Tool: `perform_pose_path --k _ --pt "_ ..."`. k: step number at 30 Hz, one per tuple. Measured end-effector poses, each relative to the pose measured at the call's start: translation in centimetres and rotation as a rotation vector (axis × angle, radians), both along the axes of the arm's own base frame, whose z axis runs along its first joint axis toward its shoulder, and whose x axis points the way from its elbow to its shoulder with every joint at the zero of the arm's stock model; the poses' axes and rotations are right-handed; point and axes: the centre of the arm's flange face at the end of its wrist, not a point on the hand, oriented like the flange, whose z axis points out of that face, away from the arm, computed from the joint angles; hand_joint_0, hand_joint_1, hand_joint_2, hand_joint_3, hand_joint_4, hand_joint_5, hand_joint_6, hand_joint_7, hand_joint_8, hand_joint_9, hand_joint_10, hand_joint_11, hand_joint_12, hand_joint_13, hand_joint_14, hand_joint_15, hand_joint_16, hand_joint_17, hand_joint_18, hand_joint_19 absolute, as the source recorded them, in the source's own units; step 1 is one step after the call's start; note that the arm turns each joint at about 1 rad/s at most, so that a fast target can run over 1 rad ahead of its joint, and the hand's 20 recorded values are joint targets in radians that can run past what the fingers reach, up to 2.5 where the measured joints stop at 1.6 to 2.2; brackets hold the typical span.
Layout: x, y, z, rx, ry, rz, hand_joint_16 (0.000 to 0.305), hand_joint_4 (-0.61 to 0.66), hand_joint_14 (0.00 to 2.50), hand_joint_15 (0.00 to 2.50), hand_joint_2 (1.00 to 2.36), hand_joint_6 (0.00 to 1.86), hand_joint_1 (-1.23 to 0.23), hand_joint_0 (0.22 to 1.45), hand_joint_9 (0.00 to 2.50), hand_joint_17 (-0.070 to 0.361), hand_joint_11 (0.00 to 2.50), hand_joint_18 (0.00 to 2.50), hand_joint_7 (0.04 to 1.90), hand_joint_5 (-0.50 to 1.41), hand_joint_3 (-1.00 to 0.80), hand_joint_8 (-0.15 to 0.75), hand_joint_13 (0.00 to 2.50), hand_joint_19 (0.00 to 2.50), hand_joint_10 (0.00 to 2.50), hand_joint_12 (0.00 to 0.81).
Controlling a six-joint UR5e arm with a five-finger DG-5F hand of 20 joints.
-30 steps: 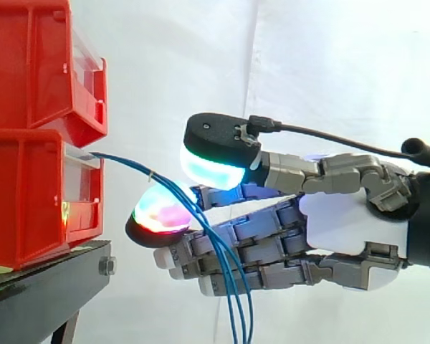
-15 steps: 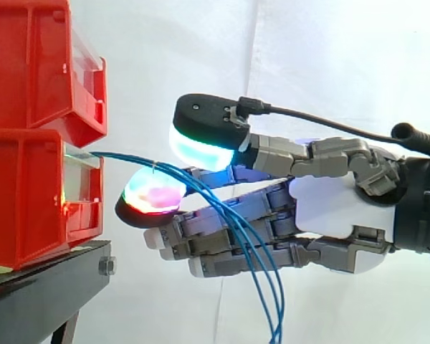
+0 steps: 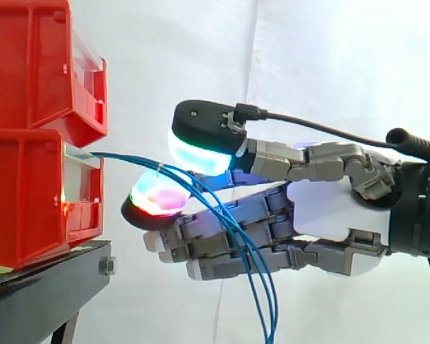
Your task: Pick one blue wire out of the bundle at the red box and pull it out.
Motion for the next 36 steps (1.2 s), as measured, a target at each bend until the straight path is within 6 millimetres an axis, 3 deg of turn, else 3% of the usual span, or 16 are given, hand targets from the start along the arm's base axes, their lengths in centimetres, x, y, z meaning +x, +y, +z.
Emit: perform_pose_path --k 10,23,36 --pt "-0.3 -0.2 -0.4 0.012 0.015 0.002 0.051 0.28 0.0 0.12 1.01 0.8 -0.72 0.63 0.62 0.114 0.21 0.31 0.77 -0.17 -0.31 0.339 0.41 0.16 0.0 0.393" --pt "-0.4 -1.1 -0.5 0.025 0.019 -0.004 0.054 0.25 0.0 0.15 1.01 0.91 -0.71 0.62 0.66 0.122 0.34 0.37 0.69 -0.19 -0.12 0.367 0.45 0.17 0.01 0.419" --pt "0.3 -1.4 2.0 0.05 0.055 0.027 0.051 0.21 0.0 0.16 1.01 0.92 -0.8 0.64 0.67 0.115 0.41 0.41 0.66 -0.19 -0.19 0.35 0.46 0.19 0.01 0.405"
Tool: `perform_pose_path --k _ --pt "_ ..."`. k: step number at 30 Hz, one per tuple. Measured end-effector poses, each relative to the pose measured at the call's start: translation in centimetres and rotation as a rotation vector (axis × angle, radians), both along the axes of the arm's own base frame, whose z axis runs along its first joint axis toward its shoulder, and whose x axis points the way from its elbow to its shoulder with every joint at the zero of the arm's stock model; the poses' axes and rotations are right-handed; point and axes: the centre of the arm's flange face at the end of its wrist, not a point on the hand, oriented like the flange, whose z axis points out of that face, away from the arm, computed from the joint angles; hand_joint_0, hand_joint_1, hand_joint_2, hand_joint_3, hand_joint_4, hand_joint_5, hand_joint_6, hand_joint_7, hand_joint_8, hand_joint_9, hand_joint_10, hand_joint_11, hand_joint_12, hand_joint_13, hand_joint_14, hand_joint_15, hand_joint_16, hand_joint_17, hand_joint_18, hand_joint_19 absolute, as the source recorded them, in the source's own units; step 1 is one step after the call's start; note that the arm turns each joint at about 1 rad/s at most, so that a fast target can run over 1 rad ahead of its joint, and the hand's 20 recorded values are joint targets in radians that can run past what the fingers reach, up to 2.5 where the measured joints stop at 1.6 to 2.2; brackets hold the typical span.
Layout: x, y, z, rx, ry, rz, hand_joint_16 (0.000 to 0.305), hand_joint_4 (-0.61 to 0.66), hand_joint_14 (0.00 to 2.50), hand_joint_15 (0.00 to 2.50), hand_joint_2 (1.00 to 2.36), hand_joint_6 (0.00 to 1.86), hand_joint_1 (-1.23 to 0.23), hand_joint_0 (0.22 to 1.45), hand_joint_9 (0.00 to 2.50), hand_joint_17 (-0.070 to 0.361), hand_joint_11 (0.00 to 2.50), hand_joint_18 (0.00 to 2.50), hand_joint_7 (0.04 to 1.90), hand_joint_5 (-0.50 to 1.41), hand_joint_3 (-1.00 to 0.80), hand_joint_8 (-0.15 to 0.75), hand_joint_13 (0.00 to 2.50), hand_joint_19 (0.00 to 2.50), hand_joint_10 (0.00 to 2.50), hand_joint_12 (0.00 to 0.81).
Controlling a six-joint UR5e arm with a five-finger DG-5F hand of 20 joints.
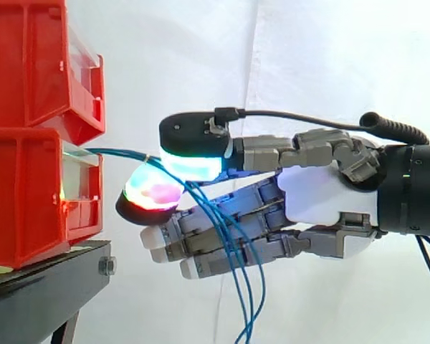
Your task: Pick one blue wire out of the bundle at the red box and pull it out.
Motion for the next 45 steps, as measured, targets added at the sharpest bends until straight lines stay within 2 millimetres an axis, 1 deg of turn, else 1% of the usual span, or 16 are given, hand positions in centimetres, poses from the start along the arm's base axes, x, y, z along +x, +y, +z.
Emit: perform_pose_path --k 5,11,15,18,22,29,36,40,45 --pt "-0.2 0.0 0.0 0.016 0.021 0.009 0.05 0.18 0.0 0.17 1.02 0.93 -0.85 0.67 0.68 0.113 0.45 0.45 0.7 -0.2 -0.2 0.348 0.49 0.19 0.01 0.405" --pt "-0.1 0.4 0.4 0.034 0.019 0.023 0.05 0.21 0.0 0.17 1.02 0.94 -0.85 0.66 0.69 0.113 0.46 0.46 0.69 -0.2 -0.2 0.344 0.49 0.21 0.01 0.405" --pt "-0.4 0.5 1.1 0.05 0.026 0.026 0.05 0.21 0.0 0.17 1.02 0.94 -0.84 0.66 0.69 0.113 0.46 0.46 0.69 -0.2 -0.2 0.347 0.49 0.2 0.01 0.405" --pt "-1.1 0.4 2.1 0.056 0.057 0.026 0.051 0.19 0.0 0.17 1.02 0.94 -0.84 0.67 0.69 0.114 0.47 0.46 0.69 -0.2 -0.21 0.349 0.49 0.2 0.01 0.405" --pt "-2.5 -0.3 3.7 0.076 0.107 0.022 0.05 0.19 0.0 0.17 1.01 0.94 -0.84 0.67 0.69 0.114 0.46 0.46 0.69 -0.2 -0.21 0.352 0.49 0.19 0.01 0.406" --pt "-4.8 -1.4 5.3 0.12 0.205 -0.001 0.051 0.19 0.0 0.18 1.01 0.94 -0.84 0.67 0.69 0.114 0.46 0.46 0.69 -0.2 -0.22 0.349 0.49 0.2 0.01 0.406" --pt "-6.7 -3.2 7.2 0.134 0.258 -0.043 0.05 0.2 0.0 0.17 1.01 0.94 -0.84 0.68 0.68 0.114 0.46 0.46 0.68 -0.2 -0.24 0.349 0.49 0.2 0.01 0.407" --pt "-7.4 -3.5 8.3 0.137 0.265 -0.049 0.05 0.21 0.0 0.17 1.01 0.94 -0.86 0.68 0.68 0.113 0.46 0.47 0.67 -0.2 -0.26 0.347 0.49 0.19 0.01 0.407" --pt "-7.5 -3.4 8.9 0.136 0.262 -0.048 0.05 0.21 0.0 0.17 1.01 0.94 -0.87 0.68 0.68 0.113 0.47 0.48 0.67 -0.2 -0.27 0.347 0.5 0.19 0.01 0.408"
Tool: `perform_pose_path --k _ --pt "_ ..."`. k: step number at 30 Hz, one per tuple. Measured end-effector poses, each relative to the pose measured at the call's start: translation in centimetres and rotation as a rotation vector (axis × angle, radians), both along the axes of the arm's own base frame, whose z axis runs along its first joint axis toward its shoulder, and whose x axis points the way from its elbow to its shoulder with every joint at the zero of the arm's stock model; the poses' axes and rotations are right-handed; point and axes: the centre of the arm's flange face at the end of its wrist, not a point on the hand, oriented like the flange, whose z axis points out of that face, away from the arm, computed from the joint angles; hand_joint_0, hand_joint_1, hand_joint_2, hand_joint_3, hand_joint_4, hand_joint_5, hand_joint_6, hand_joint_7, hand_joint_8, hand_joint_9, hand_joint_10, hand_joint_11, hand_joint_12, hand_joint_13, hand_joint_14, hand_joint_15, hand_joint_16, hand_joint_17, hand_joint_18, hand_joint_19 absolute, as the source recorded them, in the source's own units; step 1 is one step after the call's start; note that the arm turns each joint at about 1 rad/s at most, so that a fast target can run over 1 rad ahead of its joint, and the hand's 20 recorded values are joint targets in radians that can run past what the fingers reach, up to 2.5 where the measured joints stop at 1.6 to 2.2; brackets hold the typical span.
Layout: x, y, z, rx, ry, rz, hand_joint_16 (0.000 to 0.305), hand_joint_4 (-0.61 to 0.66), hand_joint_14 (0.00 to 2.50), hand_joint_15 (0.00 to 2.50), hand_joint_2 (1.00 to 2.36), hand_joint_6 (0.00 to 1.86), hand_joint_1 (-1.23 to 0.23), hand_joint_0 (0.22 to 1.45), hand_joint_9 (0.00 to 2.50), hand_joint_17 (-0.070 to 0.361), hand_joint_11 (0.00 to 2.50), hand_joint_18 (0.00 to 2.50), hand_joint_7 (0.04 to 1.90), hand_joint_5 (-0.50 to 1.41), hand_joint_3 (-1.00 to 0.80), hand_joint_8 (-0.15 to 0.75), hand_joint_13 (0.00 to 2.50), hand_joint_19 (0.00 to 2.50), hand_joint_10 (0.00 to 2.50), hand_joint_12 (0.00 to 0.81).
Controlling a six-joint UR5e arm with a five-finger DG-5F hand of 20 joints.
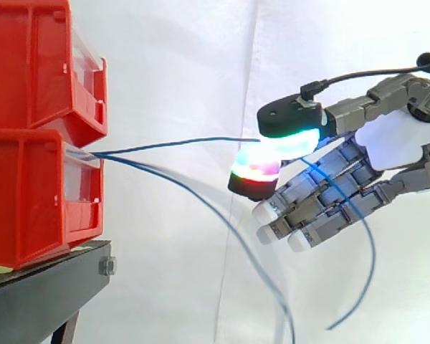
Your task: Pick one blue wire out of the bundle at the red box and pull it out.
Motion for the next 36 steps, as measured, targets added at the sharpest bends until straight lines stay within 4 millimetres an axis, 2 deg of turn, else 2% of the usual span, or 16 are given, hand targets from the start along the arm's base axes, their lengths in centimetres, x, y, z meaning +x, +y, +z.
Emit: perform_pose_path --k 8,14,21,30,36 --pt "0.04 0.35 0.15 0.001 -0.002 0.002 0.05 0.25 0.01 0.18 1.01 0.93 -0.85 0.65 0.68 0.113 0.47 0.47 0.7 -0.19 -0.3 0.349 0.49 0.21 0.01 0.408" --pt "0.0 0.39 0.17 0.006 -0.003 0.001 0.05 0.26 0.01 0.19 1.01 0.93 -0.83 0.61 0.68 0.114 0.46 0.46 0.74 -0.19 -0.39 0.35 0.49 0.23 0.01 0.411" --pt "-0.01 0.42 0.16 0.012 -0.004 0.001 0.051 0.26 0.01 0.2 1.0 0.91 -0.74 0.57 0.71 0.115 0.44 0.46 0.78 -0.17 -0.49 0.363 0.5 0.27 0.01 0.412" --pt "-0.2 0.42 0.02 0.022 0.005 -0.001 0.049 0.24 0.01 0.21 1.0 0.86 -0.58 0.56 0.79 0.111 0.43 0.49 0.87 -0.13 -0.46 0.374 0.53 0.31 0.01 0.408" --pt "-0.21 0.44 0.04 0.024 0.006 0.0 0.048 0.23 0.01 0.21 1.01 0.87 -0.64 0.6 0.8 0.107 0.44 0.52 0.93 -0.12 -0.37 0.372 0.57 0.3 0.01 0.406"
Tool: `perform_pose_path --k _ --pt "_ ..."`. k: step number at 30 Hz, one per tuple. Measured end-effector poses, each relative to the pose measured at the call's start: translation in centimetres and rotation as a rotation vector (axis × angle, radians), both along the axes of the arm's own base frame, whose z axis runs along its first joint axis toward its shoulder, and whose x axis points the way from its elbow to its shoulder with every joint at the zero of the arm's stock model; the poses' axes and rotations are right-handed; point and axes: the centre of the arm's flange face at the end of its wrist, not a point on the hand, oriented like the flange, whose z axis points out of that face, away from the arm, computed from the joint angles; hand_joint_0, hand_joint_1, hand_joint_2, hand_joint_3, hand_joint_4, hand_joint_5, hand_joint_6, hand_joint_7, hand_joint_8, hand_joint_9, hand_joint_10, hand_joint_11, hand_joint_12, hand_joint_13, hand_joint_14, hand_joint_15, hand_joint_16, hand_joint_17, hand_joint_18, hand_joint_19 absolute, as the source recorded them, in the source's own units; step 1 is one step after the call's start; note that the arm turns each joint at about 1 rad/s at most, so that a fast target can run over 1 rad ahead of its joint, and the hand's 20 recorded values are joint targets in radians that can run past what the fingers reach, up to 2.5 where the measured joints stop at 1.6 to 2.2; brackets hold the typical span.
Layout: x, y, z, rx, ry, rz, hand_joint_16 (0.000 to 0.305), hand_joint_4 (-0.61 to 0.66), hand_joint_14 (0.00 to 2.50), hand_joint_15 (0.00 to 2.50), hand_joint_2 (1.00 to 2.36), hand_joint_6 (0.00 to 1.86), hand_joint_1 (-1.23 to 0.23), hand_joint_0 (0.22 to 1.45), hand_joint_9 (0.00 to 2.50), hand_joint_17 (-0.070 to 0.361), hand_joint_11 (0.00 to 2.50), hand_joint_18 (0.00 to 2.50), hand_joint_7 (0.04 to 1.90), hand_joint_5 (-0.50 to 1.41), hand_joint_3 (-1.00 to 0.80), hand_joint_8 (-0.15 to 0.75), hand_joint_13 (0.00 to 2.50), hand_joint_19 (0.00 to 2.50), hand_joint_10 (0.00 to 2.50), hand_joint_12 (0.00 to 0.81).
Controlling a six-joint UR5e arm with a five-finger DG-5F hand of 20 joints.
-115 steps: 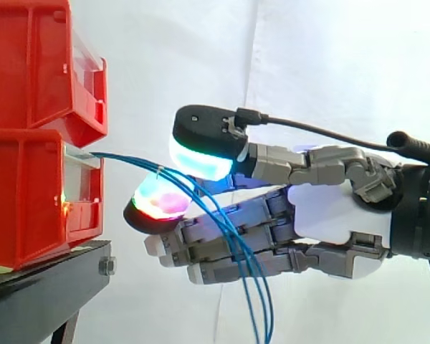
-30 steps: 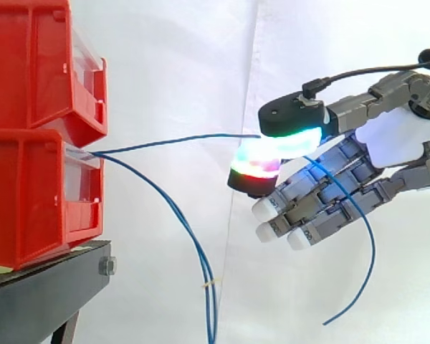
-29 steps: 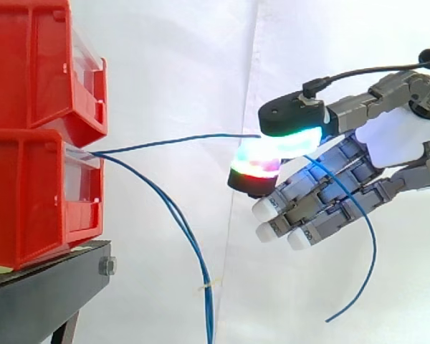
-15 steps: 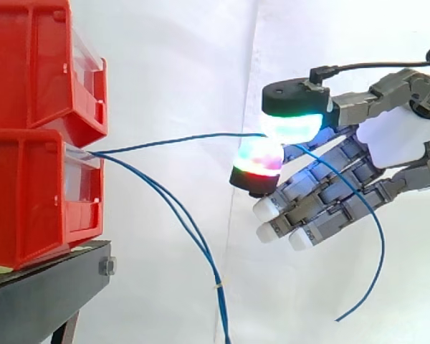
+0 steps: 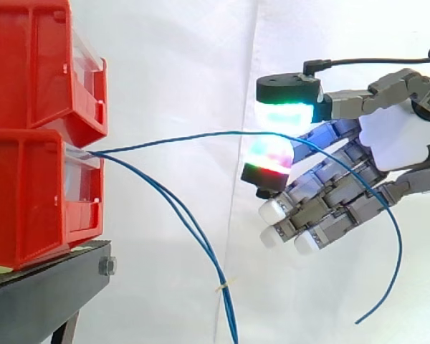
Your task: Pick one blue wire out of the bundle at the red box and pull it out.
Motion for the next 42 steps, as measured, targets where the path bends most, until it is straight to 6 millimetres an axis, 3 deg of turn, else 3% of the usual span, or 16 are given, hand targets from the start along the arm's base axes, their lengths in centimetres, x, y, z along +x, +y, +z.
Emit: perform_pose_path --k 7,21,42 --pt "0.01 0.03 -0.01 0.0 0.0 0.001 0.047 0.24 0.01 0.22 1.01 0.88 -0.66 0.61 0.81 0.106 0.44 0.56 0.91 -0.13 -0.37 0.371 0.59 0.3 0.01 0.405" --pt "-0.03 -0.09 0.01 0.021 -0.012 -0.01 0.051 0.14 0.01 0.24 1.01 0.92 -0.82 0.63 0.82 0.115 0.45 0.63 0.94 -0.12 -0.16 0.382 0.64 0.27 0.01 0.425" --pt "0.03 -0.02 -0.03 0.026 -0.014 -0.002 0.055 0.11 0.01 0.27 1.01 0.93 -0.82 0.62 0.9 0.123 0.45 0.67 0.97 -0.1 -0.04 0.41 0.69 0.27 0.01 0.442"
